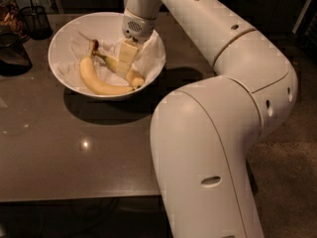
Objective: Pick banana from white bowl
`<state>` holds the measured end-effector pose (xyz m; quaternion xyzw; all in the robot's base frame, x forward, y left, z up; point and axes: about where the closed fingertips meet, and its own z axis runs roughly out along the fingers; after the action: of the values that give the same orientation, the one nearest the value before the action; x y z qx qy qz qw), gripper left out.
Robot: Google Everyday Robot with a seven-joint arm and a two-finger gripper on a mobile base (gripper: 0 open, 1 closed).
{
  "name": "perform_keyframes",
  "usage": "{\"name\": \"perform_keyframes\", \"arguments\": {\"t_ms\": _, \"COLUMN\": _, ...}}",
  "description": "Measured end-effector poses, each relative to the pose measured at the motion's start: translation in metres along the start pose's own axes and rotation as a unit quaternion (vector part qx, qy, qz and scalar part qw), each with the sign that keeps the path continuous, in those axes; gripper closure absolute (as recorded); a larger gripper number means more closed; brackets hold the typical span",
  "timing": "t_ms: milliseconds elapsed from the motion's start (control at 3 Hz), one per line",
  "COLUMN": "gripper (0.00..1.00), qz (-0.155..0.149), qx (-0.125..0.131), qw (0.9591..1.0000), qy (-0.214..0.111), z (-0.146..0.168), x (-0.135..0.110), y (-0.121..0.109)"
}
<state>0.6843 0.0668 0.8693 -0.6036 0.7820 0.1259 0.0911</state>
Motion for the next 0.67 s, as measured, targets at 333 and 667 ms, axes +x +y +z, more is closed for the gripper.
{"name": "perform_keyframes", "arguments": {"t_ms": 333, "gripper": 0.00, "qz": -0.001, "qx": 0.013, "qw": 0.9998, "qy": -0.017, "z": 0.0074, "x": -0.0114, "y": -0.0092}}
{"name": "perform_keyframes", "arguments": {"t_ms": 667, "gripper": 0.00, "qz": -0.001, "qx": 0.013, "qw": 0.9998, "qy": -0.017, "z": 0.0074, "x": -0.0115, "y": -0.0092}}
